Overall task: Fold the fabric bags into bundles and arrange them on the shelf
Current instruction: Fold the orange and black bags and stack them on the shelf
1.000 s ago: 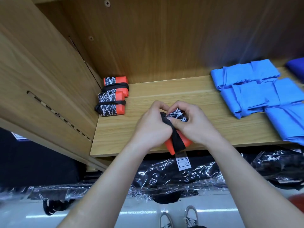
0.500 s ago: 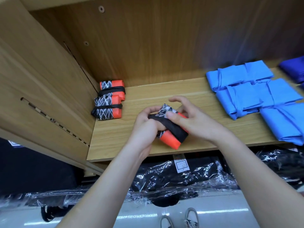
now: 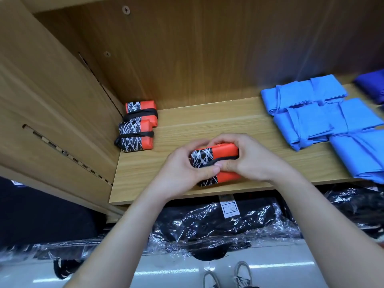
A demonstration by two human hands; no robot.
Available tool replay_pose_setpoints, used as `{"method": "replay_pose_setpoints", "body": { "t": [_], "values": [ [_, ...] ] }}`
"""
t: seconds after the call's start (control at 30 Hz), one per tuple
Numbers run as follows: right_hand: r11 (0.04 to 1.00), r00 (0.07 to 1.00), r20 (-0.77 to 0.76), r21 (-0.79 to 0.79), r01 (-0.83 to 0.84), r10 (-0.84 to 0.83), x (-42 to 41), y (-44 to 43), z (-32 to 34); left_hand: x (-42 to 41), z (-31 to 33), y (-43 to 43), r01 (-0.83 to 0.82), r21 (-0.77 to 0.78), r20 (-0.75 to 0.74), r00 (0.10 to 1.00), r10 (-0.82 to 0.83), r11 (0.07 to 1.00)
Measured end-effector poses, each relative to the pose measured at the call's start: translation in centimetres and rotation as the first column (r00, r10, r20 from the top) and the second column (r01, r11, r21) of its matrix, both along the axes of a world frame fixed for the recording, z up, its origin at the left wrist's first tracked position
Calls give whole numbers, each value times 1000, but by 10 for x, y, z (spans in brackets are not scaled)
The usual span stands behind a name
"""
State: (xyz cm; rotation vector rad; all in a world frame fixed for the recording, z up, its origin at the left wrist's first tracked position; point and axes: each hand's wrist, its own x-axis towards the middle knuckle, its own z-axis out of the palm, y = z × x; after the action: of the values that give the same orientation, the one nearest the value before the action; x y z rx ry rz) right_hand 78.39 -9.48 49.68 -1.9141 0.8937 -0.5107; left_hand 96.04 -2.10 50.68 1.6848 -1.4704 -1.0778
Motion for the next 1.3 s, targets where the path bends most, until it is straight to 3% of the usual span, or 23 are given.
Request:
{"method": "replay_pose_setpoints", "body": {
  "t": [0.07, 0.13, 0.23, 0.4, 0.53, 0.67, 0.8, 0.93, 1.1, 1.2, 1.3],
  "values": [
    [997, 997, 78, 82, 13, -19, 2, -2, -1, -1, -3, -2, -9, -29, 56, 998, 11, 1000],
    [948, 940, 290, 308, 86, -180, 2, -2, -4, 1, -10, -2, -93, -40, -92, 992, 90, 995],
    [876, 903, 295, 457, 153, -312, 6, 3, -10, -3, -24, 2, -242, -66, -202, 953, 224, 968],
    [932, 907, 322, 325, 164, -272, 18, 13, -20, -14, -42, 9, -319, 1, -276, 911, 306, 948],
    [959, 937, 304, 267, 91, -173, 17, 7, -16, -17, -42, 8, -274, 63, -311, 908, 280, 960],
    [982, 955, 247, 137, 132, -163, 24, 3, -12, -9, -36, -1, -184, 3, -181, 967, 181, 983],
    [977, 955, 228, 140, 162, -191, 27, 1, -15, -3, -36, -4, -190, -114, -61, 981, 184, 975],
    [902, 912, 260, 380, 205, -317, 25, 1, -23, 4, -37, -3, -378, -32, -339, 875, 345, 925],
    [878, 915, 247, 442, 186, -318, 31, 8, -29, 21, -32, 2, -250, 97, -315, 910, 268, 963],
    [868, 922, 283, 487, 100, -265, 41, 14, -30, 28, -29, 4, -216, 121, -414, 876, 247, 969],
    [897, 925, 309, 436, 67, -219, 49, 19, -32, 28, -30, 7, -260, 115, -523, 804, 281, 959]
  ]
}}
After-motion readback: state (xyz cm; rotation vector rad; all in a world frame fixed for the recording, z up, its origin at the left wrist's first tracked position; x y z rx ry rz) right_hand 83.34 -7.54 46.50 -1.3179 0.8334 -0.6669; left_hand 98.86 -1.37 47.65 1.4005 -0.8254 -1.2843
